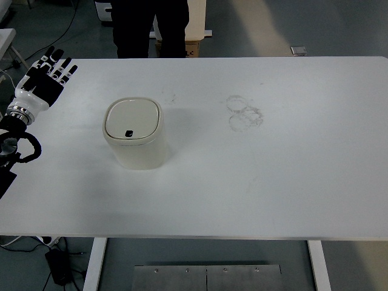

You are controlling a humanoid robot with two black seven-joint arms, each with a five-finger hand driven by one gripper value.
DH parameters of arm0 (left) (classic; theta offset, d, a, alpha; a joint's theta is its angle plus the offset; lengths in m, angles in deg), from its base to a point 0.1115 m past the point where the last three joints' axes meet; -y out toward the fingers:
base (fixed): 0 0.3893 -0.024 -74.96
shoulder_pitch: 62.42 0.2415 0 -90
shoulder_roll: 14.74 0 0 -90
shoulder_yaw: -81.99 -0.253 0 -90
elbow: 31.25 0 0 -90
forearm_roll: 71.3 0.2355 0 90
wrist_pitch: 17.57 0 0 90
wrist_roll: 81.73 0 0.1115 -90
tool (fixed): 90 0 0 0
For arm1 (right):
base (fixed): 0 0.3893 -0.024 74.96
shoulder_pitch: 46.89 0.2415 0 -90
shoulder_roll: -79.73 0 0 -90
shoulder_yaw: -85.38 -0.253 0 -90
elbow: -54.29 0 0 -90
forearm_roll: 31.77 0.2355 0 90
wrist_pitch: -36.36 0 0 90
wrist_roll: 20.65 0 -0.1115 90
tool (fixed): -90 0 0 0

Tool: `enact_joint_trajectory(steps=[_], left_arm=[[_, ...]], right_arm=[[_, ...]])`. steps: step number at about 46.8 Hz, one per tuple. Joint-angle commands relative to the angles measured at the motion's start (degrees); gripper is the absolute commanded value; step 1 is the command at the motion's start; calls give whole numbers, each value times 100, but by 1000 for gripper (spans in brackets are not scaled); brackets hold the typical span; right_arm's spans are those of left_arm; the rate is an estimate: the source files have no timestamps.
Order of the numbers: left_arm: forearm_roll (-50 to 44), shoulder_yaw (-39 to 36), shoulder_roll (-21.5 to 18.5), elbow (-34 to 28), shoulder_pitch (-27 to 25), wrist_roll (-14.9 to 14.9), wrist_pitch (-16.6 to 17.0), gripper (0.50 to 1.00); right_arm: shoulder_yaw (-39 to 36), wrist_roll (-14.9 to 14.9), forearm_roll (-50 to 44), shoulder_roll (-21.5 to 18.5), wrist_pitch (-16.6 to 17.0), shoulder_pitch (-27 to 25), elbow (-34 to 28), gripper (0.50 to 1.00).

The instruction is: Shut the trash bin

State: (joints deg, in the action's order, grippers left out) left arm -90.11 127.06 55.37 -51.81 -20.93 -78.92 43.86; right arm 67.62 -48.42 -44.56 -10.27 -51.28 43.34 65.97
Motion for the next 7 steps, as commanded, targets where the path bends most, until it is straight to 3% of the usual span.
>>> enact_joint_trajectory(steps=[1,7], left_arm=[[-17,10,11,-1,-9,0,9,1000],[-35,45,20,-1,-9,0,18,1000]], right_arm=[[9,0,-5,0,1,3,1,991],[17,-35,-31,0,-8,3,1,991]])
